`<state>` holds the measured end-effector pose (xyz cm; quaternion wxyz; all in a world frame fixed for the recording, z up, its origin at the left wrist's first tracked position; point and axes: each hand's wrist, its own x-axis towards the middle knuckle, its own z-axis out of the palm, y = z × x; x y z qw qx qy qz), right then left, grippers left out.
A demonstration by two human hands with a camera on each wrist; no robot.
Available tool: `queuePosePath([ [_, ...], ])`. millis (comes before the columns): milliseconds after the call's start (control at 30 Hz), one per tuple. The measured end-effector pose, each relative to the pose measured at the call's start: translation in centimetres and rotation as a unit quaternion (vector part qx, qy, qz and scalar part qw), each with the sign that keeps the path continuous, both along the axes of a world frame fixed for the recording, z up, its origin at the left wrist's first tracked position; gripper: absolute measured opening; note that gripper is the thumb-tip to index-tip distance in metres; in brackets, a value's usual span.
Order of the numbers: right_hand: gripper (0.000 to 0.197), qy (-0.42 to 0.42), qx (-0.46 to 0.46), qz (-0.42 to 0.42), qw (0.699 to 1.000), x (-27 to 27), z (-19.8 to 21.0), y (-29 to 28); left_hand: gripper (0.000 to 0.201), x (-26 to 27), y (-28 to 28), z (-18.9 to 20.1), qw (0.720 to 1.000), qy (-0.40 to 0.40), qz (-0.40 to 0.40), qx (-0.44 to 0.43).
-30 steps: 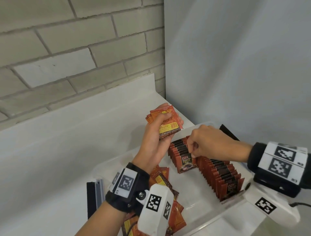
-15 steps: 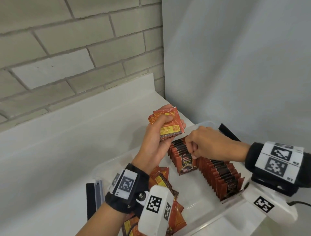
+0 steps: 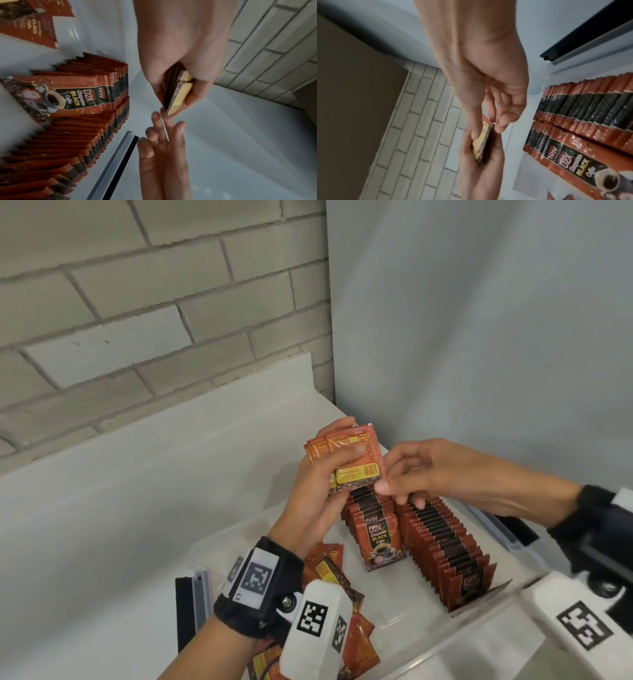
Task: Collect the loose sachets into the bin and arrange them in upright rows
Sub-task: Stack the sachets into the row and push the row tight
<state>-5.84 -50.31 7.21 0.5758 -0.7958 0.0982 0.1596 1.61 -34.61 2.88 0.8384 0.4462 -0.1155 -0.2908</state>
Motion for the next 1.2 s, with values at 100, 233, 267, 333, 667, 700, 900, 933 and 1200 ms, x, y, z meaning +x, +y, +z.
queuePosePath([
  [100,0.028,-0.038,0.046,-0.075,0.995,-0.3,0.0,-0.1,0.043,-0.1,-0.1,0.1,1.000,0.001,-0.018,0.005],
  [233,0.017,-0.066,0.061,-0.113,0.989,-0.8,-0.7,-0.1,0.041,-0.4,-0.2,0.1,0.999,0.008,-0.032,0.014],
  [267,0.016,-0.072,0.064,-0.116,0.989,-0.9,-0.8,-0.2,0.040,-0.4,-0.1,0.2,0.999,0.014,-0.033,0.016],
  [333,0.015,-0.098,0.070,-0.126,0.985,-1.2,-0.8,-0.3,0.044,-0.4,-0.1,0.4,0.998,0.027,-0.045,0.026],
  [667,0.016,-0.257,0.070,-0.150,0.952,-3.0,-0.3,-0.3,0.044,-0.6,-0.1,0.4,0.988,0.083,-0.121,0.045],
  [700,0.016,-0.259,0.060,-0.144,0.953,-3.1,-0.7,-0.3,0.039,-0.7,-0.1,0.4,0.987,0.078,-0.130,0.047],
  [900,0.019,-0.260,0.007,-0.130,0.957,-3.2,-2.0,-0.3,0.033,-0.5,-0.2,-0.1,0.986,0.057,-0.154,0.025],
  [933,0.018,-0.253,0.002,-0.133,0.958,-3.2,-2.0,-0.3,0.034,-0.5,-0.2,-0.1,0.987,0.051,-0.153,0.021],
  [1200,0.050,-0.102,0.124,-0.177,0.971,-3.4,-1.8,1.4,0.041,-0.3,-0.2,-0.1,0.996,0.028,-0.073,-0.053],
])
